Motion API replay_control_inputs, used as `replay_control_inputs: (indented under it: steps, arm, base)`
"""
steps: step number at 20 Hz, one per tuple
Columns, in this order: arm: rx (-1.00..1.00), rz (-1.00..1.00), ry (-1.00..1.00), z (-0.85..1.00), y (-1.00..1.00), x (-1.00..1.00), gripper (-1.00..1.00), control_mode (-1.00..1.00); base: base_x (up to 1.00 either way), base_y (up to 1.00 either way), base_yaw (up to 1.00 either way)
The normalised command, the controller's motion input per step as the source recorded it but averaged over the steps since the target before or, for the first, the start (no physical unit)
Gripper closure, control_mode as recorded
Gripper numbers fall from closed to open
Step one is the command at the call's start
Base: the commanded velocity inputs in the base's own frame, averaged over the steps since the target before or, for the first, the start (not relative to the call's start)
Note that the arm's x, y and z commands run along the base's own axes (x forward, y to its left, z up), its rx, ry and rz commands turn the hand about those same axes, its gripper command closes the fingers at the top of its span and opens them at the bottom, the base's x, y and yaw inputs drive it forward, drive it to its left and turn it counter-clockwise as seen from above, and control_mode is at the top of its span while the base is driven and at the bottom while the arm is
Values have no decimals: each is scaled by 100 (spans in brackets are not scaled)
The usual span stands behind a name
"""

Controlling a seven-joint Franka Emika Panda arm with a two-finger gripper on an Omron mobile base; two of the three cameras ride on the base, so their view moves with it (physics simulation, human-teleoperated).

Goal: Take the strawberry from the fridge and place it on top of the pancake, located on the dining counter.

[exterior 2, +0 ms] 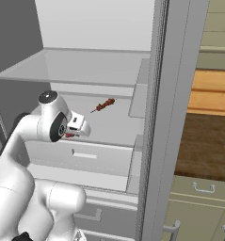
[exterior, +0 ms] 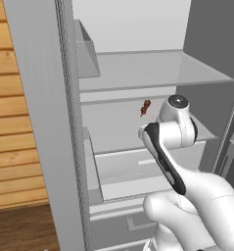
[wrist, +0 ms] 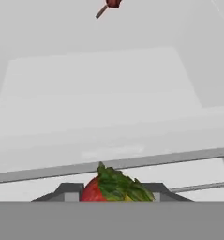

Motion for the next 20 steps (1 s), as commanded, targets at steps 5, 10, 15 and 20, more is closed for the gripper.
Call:
replay_control_inputs:
  steps: [5, 10, 15, 20]
  arm:
    - [0, 4, 13, 59, -3, -100, 100, -100]
    - [0, 2, 22, 77, 7, -99, 100, -100]
    - [1, 0, 15, 37, 0, -76, 100, -100]
    - [2, 7, -7, 4, -3, -21, 100, -100]
  base:
    - [0, 0, 0]
    - [0, 0, 0]
    - [0, 0, 0]
    - [0, 0, 0]
